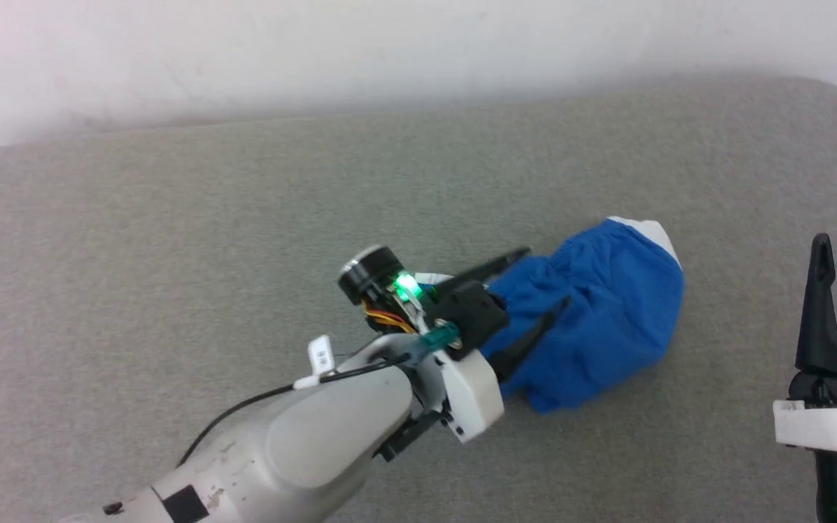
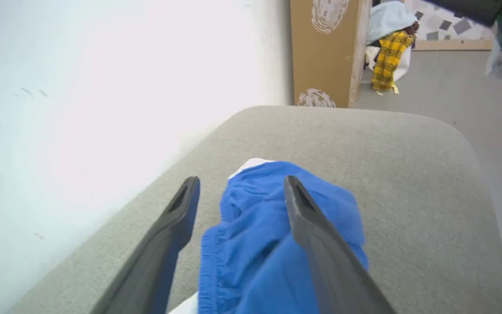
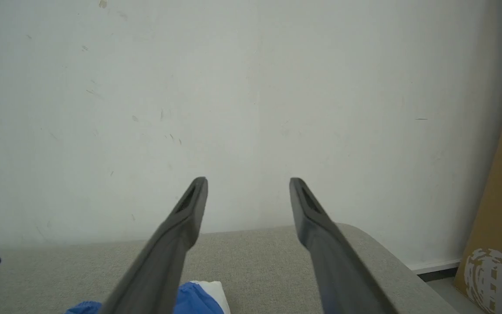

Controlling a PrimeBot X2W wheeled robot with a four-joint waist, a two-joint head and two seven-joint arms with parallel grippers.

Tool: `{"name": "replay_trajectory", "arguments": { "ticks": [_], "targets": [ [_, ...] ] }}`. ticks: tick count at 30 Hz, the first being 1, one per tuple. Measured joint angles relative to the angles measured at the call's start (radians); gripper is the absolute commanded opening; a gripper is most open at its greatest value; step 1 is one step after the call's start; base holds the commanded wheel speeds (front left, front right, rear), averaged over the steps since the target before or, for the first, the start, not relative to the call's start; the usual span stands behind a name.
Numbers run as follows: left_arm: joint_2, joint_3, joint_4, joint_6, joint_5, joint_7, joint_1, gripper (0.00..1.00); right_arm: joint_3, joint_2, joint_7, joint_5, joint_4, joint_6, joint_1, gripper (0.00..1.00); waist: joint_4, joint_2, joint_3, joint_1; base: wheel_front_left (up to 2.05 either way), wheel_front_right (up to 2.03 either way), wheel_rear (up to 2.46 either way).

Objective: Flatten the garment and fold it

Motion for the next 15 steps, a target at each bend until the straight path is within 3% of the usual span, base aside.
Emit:
{"name": "replay_trajectory", "arguments": {
  "ticks": [8,13,15],
  "targets": [
    [0.064,0.2,-0.11,0.25,0.056,-0.081,0.115,1.0,-0.002,0.0,0.0,-0.003,-0.001,0.0,0.021,1.0,0.068,0.0,-0.046,0.0,0.0,0.0,0.0],
    [0.102,0.398,-0.285,0.399,0.18,-0.082,0.247,1.0,-0.003,0.0,0.0,-0.006,-0.002,0.0,0.026,1.0,0.096,0.0,-0.058,0.0,0.0,0.0,0.0],
    [0.113,0.464,-0.336,0.44,0.222,-0.083,0.314,1.0,-0.004,0.0,0.0,-0.008,-0.002,0.0,0.026,1.0,0.103,0.0,-0.061,0.0,0.0,0.0,0.0]
  ]
}}
